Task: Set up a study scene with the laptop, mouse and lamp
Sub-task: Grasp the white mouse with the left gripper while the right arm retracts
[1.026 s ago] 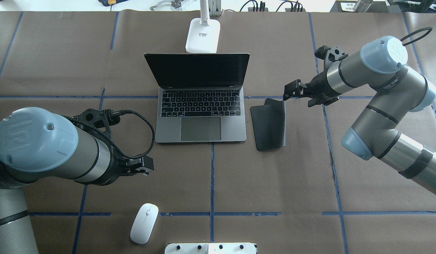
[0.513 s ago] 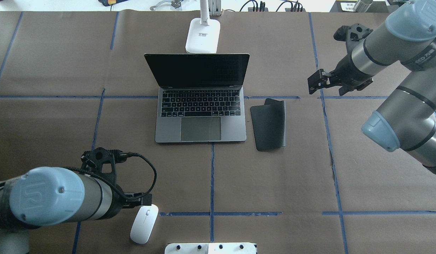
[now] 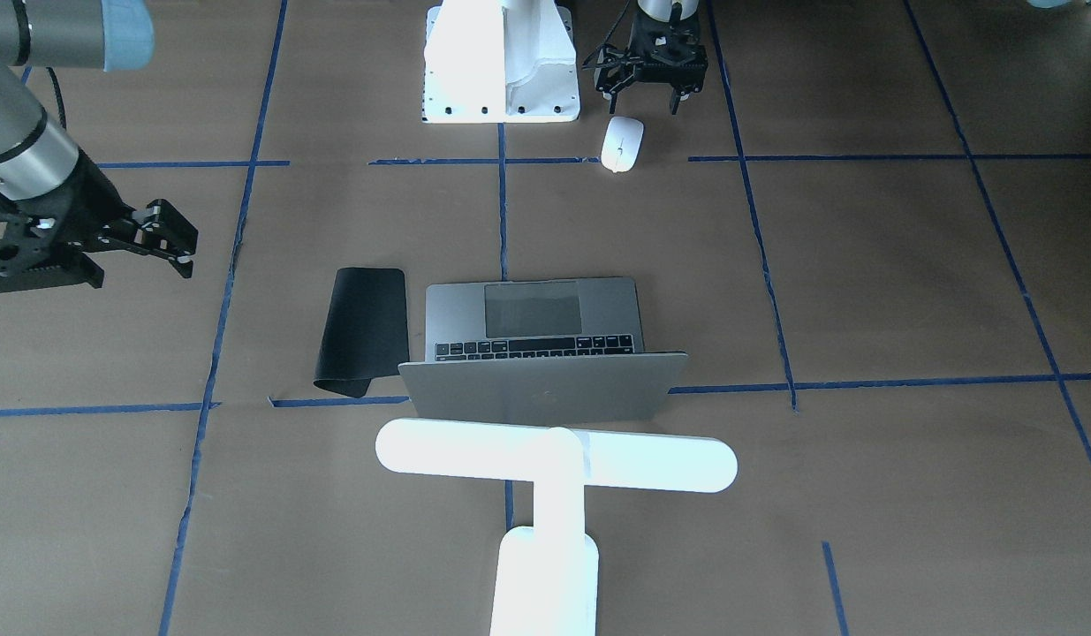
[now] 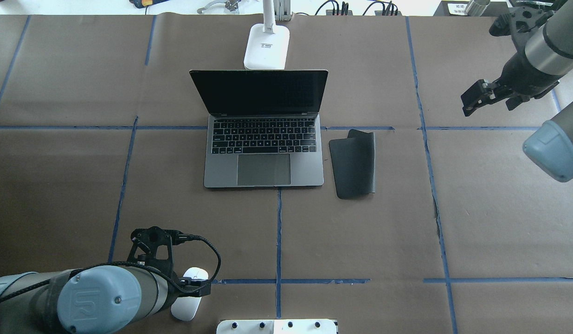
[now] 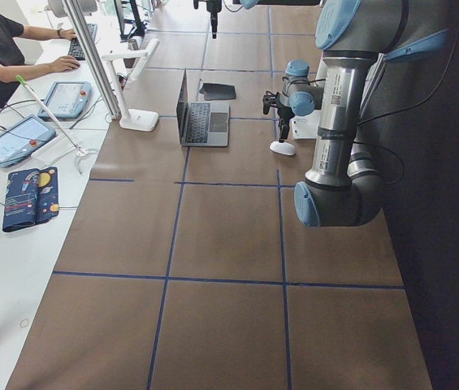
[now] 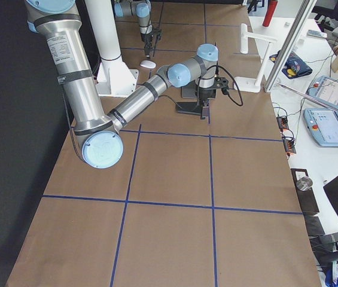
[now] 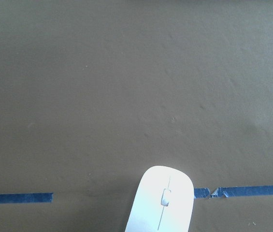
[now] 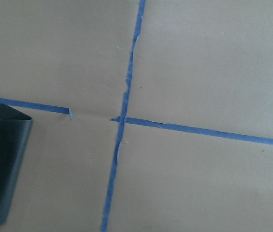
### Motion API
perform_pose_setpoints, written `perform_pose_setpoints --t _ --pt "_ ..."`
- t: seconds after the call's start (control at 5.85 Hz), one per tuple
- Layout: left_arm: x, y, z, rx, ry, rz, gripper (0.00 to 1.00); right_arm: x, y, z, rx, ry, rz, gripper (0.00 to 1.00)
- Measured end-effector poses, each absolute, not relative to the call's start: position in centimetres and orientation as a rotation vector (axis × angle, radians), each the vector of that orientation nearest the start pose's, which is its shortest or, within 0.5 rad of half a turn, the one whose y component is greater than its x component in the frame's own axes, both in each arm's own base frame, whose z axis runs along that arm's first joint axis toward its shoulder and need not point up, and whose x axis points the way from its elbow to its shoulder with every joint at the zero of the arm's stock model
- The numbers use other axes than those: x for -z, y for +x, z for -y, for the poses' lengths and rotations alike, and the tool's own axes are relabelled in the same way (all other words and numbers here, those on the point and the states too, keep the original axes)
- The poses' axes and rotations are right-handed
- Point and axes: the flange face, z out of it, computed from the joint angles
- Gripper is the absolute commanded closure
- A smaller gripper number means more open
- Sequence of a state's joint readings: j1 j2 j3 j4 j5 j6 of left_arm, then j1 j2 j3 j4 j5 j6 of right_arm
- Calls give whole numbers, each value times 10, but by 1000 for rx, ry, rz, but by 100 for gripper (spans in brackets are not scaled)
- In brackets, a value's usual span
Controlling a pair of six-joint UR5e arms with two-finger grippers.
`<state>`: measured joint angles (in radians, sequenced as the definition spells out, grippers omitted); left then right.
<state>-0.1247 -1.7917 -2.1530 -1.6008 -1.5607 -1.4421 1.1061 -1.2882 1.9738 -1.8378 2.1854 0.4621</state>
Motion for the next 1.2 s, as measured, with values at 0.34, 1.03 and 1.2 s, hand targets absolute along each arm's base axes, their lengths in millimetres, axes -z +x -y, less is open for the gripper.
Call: perform_pose_setpoints --t 0.34,1.03,1.2 --pt "-304 504 195 -8 123 -847 0 -380 -118 528 180 83 705 0" --pt "-320 516 190 -28 111 -809 0 -407 -95 520 166 53 700 0" --pt "-324 519 190 -29 109 -799 0 -410 -93 519 161 50 699 0"
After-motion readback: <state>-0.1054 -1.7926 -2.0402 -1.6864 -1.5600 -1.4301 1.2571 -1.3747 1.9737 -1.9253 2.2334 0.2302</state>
